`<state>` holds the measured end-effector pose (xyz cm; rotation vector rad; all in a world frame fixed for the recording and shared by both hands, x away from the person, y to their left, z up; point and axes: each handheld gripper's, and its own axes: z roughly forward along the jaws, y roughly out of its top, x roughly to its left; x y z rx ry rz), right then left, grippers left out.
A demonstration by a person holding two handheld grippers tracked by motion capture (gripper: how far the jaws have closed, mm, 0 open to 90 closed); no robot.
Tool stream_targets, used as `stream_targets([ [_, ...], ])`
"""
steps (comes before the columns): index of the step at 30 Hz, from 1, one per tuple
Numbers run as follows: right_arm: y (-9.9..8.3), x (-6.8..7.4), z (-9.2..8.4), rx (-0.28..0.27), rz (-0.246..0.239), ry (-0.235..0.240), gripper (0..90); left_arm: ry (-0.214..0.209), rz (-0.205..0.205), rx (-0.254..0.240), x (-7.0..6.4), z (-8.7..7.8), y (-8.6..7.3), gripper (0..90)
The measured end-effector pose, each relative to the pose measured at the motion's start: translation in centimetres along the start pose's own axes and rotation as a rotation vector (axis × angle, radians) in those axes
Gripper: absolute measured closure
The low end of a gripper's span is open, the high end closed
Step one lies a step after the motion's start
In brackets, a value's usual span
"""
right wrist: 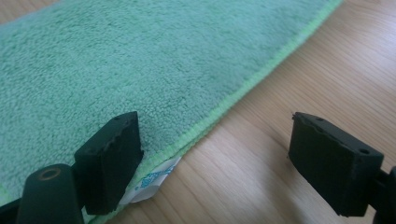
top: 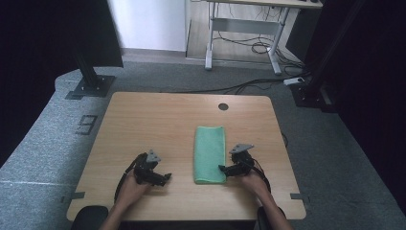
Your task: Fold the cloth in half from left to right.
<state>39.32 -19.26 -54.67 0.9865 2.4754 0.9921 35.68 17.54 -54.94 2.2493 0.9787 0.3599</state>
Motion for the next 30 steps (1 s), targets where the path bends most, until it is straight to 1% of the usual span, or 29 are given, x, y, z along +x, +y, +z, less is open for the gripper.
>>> stream_targets([
  [2, 0.3, 0.3, 0.2, 0.001, -0.013, 0.008, 19.4, 0.000, 0.000, 0.000, 0.0, 0.0, 0.0, 0.0],
  [6, 1.0, 1.0, 0.7, 0.001, -0.035, 0.046, 24.7, 0.000, 0.000, 0.000, 0.0, 0.0, 0.0, 0.0],
  [7, 1.0, 1.0, 0.7, 0.001, -0.035, 0.046, 24.7, 0.000, 0.000, 0.000, 0.0, 0.0, 0.0, 0.0],
  [10, 1.5, 1.2, 1.2, -0.002, -0.036, 0.068, 25.3, 0.000, 0.000, 0.000, 0.0, 0.0, 0.0, 0.0],
  [11, 1.8, 1.3, 1.6, -0.002, -0.031, 0.085, 25.7, 0.000, 0.000, 0.000, 0.0, 0.0, 0.0, 0.0],
  [16, 2.3, 1.7, 2.1, -0.002, -0.039, 0.098, 26.3, 0.001, 0.000, 0.000, 0.0, 0.0, 0.0, 0.0],
  [18, 2.6, 1.9, 2.3, 0.001, -0.045, 0.099, 26.3, 0.011, -0.010, -0.003, 0.0, -0.1, 0.0, 0.6],
  [19, 2.7, 1.9, 2.3, 0.003, -0.053, 0.097, 26.1, 0.019, -0.022, -0.003, 0.0, -0.2, 0.2, 3.3],
  [20, 2.8, 1.9, 2.2, 0.008, -0.058, 0.095, 25.5, 0.029, -0.033, -0.003, 0.1, -0.3, 0.5, 8.3],
  [21, 2.8, 1.9, 2.2, 0.007, -0.063, 0.091, 24.8, 0.032, -0.044, -0.018, 0.3, -0.4, 1.0, 9.3],
  [22, 2.8, 1.8, 2.1, 0.002, -0.064, 0.091, 24.0, 0.025, -0.057, -0.036, 0.4, -0.5, 1.6, 9.5],
  [23, 2.9, 1.7, 1.9, -0.005, -0.055, 0.087, 23.4, 0.017, -0.063, -0.053, 0.4, -0.6, 2.2, 9.8],
  [24, 3.0, 1.4, 1.8, -0.011, -0.046, 0.081, 23.3, 0.012, -0.058, -0.066, 0.4, -0.7, 3.0, 11.2],
  [25, 3.2, 0.6, 1.6, -0.032, -0.017, 0.054, 23.3, 0.004, -0.035, -0.075, 0.0, -0.3, 4.4, 11.8],
  [26, 3.3, 0.4, 1.5, -0.037, -0.002, 0.044, 23.3, 0.002, -0.022, -0.074, -0.3, 0.1, 5.1, 11.4],
  [27, 3.3, 0.4, 1.5, -0.037, -0.002, 0.044, 23.3, 0.002, -0.022, -0.074, -0.3, 0.1, 5.1, 11.1],
  [28, 3.4, 0.0, 1.5, -0.044, 0.004, 0.026, 23.3, 0.000, -0.004, -0.070, -0.6, 0.5, 5.7, 11.1],
  [29, 3.6, -0.7, 1.6, -0.044, 0.030, -0.028, 23.3, 0.004, 0.022, -0.054, -1.0, 1.3, 6.4, 10.1],
  [30, 3.6, -0.7, 1.6, -0.044, 0.030, -0.028, 23.3, 0.004, 0.022, -0.054, -1.0, 1.3, 6.4, 9.8],
])
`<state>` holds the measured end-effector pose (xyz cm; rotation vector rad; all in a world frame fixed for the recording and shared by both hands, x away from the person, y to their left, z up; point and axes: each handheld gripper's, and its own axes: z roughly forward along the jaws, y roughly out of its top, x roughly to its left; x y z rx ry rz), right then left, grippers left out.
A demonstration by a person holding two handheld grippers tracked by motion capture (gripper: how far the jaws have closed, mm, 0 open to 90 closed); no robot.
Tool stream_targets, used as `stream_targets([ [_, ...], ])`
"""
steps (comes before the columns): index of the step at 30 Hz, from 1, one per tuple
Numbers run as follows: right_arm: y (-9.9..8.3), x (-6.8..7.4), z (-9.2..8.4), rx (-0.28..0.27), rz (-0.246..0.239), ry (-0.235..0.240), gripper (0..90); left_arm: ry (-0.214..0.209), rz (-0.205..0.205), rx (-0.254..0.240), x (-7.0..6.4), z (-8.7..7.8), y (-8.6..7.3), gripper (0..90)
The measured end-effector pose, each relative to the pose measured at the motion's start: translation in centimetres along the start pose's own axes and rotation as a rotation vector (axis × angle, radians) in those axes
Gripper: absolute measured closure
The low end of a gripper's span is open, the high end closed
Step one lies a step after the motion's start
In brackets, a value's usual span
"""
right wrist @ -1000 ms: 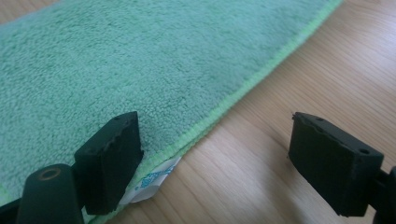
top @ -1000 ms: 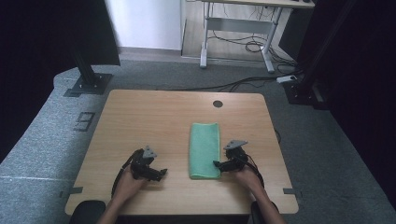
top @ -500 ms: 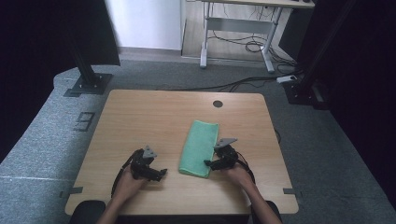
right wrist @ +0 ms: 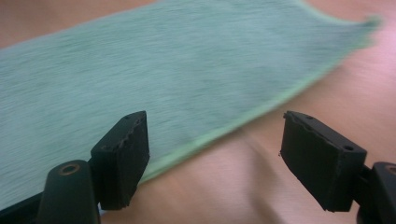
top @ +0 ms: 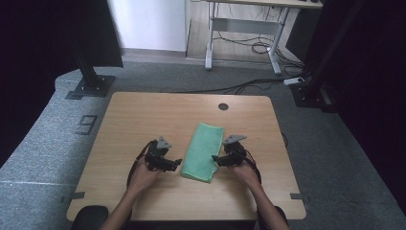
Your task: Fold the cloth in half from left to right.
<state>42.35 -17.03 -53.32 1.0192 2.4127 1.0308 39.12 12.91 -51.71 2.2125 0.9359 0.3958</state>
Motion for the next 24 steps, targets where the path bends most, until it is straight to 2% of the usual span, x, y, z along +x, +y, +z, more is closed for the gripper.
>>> stream_targets([
  [1, 0.0, -0.3, 0.1, -0.001, 0.010, -0.016, 23.3, -0.003, 0.008, 0.009, -0.3, 0.6, 0.2, 9.8],
  [2, 0.1, -1.0, 0.5, 0.004, 0.032, -0.057, 23.6, -0.006, 0.020, 0.028, -0.6, 1.2, 0.2, 9.7],
  [6, -0.1, -1.4, 1.3, 0.036, 0.032, -0.076, 22.8, 0.019, 0.049, 0.065, -1.0, 1.7, -0.4, 9.6],
  [7, 0.0, -1.6, 1.7, 0.030, 0.050, -0.073, 22.5, 0.054, 0.081, 0.087, -1.3, 1.9, -0.8, 9.6],
  [10, 0.4, -1.3, 2.1, 0.037, 0.029, -0.080, 22.9, 0.062, 0.078, 0.081, -1.4, 1.6, -1.3, 9.7],
  [15, 1.1, -0.7, 2.8, 0.038, 0.021, -0.076, 23.1, 0.070, 0.083, 0.084, -1.5, 1.1, -1.8, 9.8],
  [19, 1.8, 0.1, 3.5, 0.034, 0.011, -0.061, 23.1, 0.053, 0.063, 0.089, -1.5, 0.1, -2.8, 9.8],
  [24, 2.1, 0.6, 3.8, 0.029, 0.001, -0.055, 24.2, 0.047, 0.066, 0.114, -1.6, -0.7, -3.6, 9.7],
])
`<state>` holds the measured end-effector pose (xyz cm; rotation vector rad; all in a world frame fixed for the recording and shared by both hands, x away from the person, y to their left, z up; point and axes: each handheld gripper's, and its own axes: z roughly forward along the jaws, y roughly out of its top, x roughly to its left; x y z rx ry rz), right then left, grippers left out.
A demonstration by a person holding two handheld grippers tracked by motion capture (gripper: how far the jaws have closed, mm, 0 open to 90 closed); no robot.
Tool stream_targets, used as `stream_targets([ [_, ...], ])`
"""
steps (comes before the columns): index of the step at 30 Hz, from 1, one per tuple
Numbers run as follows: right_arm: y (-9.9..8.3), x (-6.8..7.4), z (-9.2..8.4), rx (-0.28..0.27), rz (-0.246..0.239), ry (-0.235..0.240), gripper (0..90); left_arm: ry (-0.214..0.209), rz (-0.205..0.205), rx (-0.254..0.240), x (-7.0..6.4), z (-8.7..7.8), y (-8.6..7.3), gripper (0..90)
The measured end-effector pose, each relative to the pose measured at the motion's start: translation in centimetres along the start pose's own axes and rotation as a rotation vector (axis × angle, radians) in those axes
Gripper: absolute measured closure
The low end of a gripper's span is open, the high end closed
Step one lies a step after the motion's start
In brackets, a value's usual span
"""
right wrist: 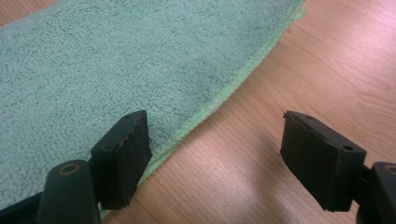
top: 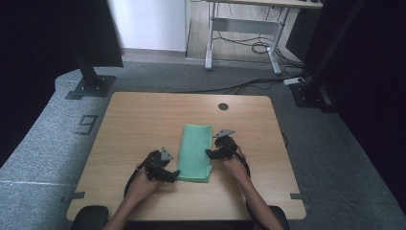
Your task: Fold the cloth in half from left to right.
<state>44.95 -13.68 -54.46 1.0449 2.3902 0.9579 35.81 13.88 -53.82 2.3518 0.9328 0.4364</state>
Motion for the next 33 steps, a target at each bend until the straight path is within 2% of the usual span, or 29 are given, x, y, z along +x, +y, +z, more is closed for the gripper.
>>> stream_targets([
  [5, 0.0, 0.2, 0.0, -0.007, -0.002, 0.012, 25.0, -0.020, 0.003, 0.008, -0.3, -0.3, -0.3, 9.7],
  [7, -0.1, 0.3, 0.0, -0.008, -0.002, 0.013, 25.0, -0.013, 0.014, 0.011, -0.4, -0.2, -0.1, 9.4],
  [8, -0.1, 0.2, 0.0, -0.007, -0.001, 0.013, 24.3, 0.001, 0.033, 0.012, -0.6, -0.3, 0.0, 9.0],
  [11, -0.1, 0.2, -0.1, -0.012, 0.000, 0.013, 23.5, 0.000, 0.035, -0.005, -0.5, -0.6, 0.1, 8.4],
  [15, -0.3, 0.1, -1.0, -0.033, 0.006, 0.027, 21.3, -0.022, -0.011, -0.068, 0.6, -2.0, 0.0, 8.5],
  [19, -0.6, -0.1, -1.9, -0.043, 0.008, 0.031, 20.1, -0.022, -0.012, -0.095, 1.2, -2.5, -0.4, 8.4],
  [22, -0.9, -0.4, -2.5, -0.050, 0.012, 0.032, 19.7, -0.034, -0.041, -0.112, 1.7, -2.3, -0.2, 7.8],
  [24, -1.1, -0.5, -2.4, -0.047, 0.024, 0.028, 19.5, -0.056, -0.053, -0.122, 1.6, -1.6, 0.5, 7.8],
  [27, -1.1, -0.5, -1.7, -0.042, 0.037, 0.034, 19.4, -0.052, -0.037, -0.101, 1.3, -0.2, 1.5, 7.3],
  [29, -1.0, -0.1, -0.9, -0.021, 0.009, 0.031, 19.4, -0.031, -0.011, -0.052, 1.0, 0.9, 1.9, 5.8],
  [31, -1.0, 0.0, -0.8, -0.016, 0.002, 0.027, 19.4, -0.011, 0.008, -0.017, 0.6, 1.6, 1.8, 5.4],
  [33, -1.1, 0.2, -0.8, -0.014, -0.007, 0.028, 19.7, -0.007, -0.006, -0.026, 0.4, 1.4, 1.5, 6.8],
])
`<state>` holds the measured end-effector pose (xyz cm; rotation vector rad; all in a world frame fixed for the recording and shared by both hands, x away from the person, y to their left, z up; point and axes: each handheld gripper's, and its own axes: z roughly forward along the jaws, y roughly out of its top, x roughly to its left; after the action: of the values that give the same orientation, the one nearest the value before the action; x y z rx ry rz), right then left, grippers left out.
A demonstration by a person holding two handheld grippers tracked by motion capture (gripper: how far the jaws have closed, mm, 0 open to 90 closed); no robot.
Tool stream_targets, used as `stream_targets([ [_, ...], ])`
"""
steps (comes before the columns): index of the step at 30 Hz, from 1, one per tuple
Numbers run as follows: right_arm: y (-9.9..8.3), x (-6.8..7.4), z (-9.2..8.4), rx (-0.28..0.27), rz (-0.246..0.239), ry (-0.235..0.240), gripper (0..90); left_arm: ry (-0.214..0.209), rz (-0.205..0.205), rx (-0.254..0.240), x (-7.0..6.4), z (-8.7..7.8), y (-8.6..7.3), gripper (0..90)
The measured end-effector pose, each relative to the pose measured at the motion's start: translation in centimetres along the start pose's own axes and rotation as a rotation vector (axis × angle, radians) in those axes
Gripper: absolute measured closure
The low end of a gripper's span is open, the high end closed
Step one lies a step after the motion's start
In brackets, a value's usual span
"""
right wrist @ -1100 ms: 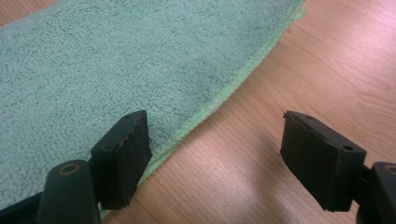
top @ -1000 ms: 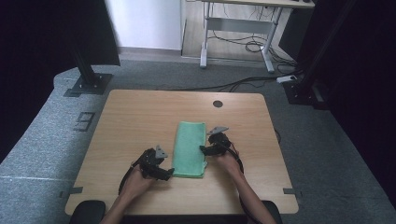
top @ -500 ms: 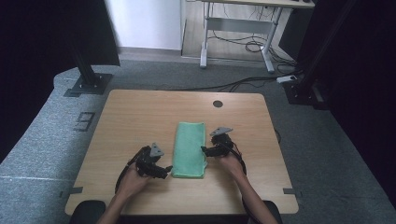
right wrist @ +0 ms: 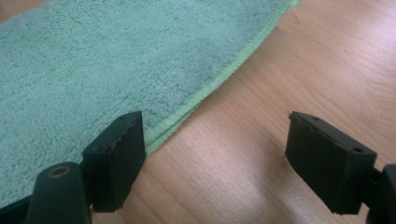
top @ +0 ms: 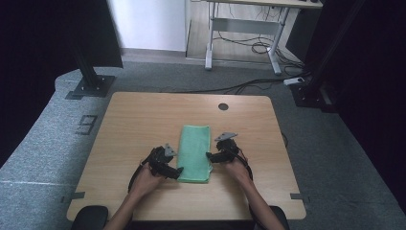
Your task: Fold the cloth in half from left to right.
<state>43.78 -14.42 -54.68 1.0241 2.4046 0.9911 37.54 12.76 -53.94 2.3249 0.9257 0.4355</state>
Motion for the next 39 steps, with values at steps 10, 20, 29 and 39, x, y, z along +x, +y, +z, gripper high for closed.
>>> stream_targets([
  [10, -0.6, 1.4, -0.9, 0.020, -0.034, 0.016, 19.9, -0.021, -0.012, -0.001, -0.8, -0.8, -0.9, 10.4],
  [20, -2.0, 0.9, -3.8, 0.000, -0.023, 0.024, 17.5, -0.006, -0.013, -0.022, 0.8, -3.6, -2.7, 4.2],
  [29, -6.3, -1.3, -6.6, 0.039, 0.048, 0.009, 10.0, 0.027, -0.051, -0.020, 3.5, -5.3, -6.1, 3.7],
  [39, -8.0, -2.6, -6.9, 0.018, 0.082, -0.013, 0.0, -0.016, -0.096, -0.037, 4.5, -4.4, -7.4, 0.5],
])
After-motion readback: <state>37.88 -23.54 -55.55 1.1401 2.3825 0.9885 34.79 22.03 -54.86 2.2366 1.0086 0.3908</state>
